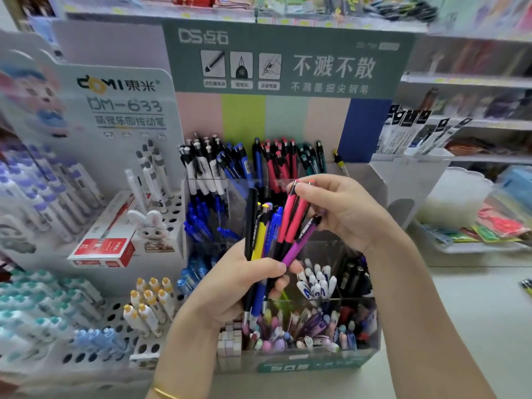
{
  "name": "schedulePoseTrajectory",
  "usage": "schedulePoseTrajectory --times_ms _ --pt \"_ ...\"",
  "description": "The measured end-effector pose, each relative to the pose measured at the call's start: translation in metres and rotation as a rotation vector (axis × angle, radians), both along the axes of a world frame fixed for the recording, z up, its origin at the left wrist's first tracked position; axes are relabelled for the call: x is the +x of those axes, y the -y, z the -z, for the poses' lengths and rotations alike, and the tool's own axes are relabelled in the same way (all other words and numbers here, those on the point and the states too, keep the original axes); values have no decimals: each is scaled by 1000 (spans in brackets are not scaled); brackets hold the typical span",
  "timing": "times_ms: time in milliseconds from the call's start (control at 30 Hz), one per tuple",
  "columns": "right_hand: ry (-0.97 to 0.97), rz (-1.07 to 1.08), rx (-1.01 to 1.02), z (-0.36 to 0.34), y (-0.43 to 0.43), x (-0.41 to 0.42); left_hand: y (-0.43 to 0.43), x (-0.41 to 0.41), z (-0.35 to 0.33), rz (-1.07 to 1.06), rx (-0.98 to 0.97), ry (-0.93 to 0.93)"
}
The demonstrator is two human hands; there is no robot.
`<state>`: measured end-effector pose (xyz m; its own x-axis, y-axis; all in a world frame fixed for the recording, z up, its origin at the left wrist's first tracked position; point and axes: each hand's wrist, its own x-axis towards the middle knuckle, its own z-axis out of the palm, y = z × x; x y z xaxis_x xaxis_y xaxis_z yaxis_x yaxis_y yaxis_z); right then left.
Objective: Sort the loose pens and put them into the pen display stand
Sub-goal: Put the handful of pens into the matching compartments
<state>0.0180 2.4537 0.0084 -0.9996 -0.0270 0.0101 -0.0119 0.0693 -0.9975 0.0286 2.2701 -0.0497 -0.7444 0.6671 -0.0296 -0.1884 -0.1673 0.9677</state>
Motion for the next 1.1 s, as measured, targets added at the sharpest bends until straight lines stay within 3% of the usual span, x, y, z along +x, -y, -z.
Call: schedulePoseTrajectory --times_ms 133,267,367,467,533,733,867,1100 --pt "-51 -21 33 1 2 -1 0 -2 1 -3 -6 12" --pt "-338 311 -116 -18 -11 -8 5 -6 2 -84 25 34" --pt "-589 530 145 -24 -7 -18 5 -8 1 -118 42 15" --pt "-779 589 448 -22 5 -29 3 -7 1 -119 57 15" --pt "-852 593 538 -25 9 -34 2 -6 1 -112 71 28" --pt "-708 491 824 -28 19 -52 2 -7 -1 -96 105 64" --pt "-771 510 924 -33 26 -59 1 -5 -4 -120 128 74" --pt "-687 521 1355 -15 20 -83 3 -3 -5 -149 169 69"
